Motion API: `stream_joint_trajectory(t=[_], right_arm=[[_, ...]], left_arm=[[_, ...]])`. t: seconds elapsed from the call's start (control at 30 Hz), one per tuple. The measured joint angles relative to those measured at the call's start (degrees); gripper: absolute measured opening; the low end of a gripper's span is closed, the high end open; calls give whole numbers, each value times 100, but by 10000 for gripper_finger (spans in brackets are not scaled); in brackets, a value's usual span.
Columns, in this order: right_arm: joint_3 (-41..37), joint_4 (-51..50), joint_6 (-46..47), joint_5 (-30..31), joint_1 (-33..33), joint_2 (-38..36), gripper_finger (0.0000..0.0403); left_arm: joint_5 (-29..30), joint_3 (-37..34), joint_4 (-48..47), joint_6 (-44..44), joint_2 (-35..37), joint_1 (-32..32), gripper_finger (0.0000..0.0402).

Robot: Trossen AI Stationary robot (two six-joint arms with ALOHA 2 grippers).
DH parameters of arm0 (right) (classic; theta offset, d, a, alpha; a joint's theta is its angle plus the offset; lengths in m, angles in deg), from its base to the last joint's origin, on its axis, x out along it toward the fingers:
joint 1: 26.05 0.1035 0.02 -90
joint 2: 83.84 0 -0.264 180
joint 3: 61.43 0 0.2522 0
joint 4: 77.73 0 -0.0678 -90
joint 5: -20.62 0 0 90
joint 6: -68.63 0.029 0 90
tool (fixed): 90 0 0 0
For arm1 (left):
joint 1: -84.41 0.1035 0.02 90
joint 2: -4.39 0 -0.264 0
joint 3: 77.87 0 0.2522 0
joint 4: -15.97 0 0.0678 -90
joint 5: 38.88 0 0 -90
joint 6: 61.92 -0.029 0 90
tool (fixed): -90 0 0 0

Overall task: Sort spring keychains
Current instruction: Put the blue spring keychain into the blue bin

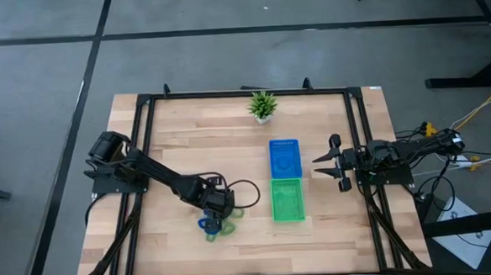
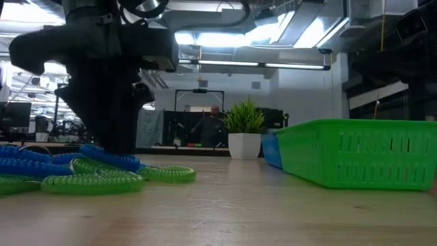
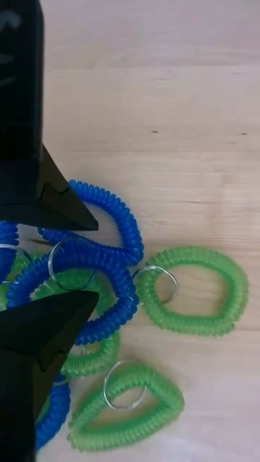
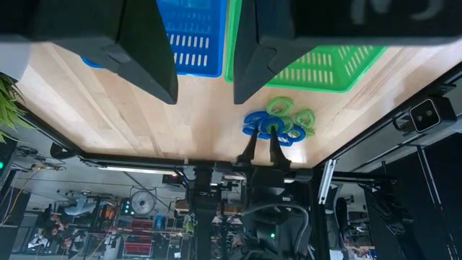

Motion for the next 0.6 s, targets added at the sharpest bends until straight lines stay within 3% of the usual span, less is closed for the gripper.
stream_joint_trajectory(t=[0.33,0.6], right_arm=[[0,1,0,0,-2,0,136],[2,-1,0,0,-2,2,136]], left_arm=[[128,0,-23,1,-30,7,138],[109,0,-80,2,-30,7,81]])
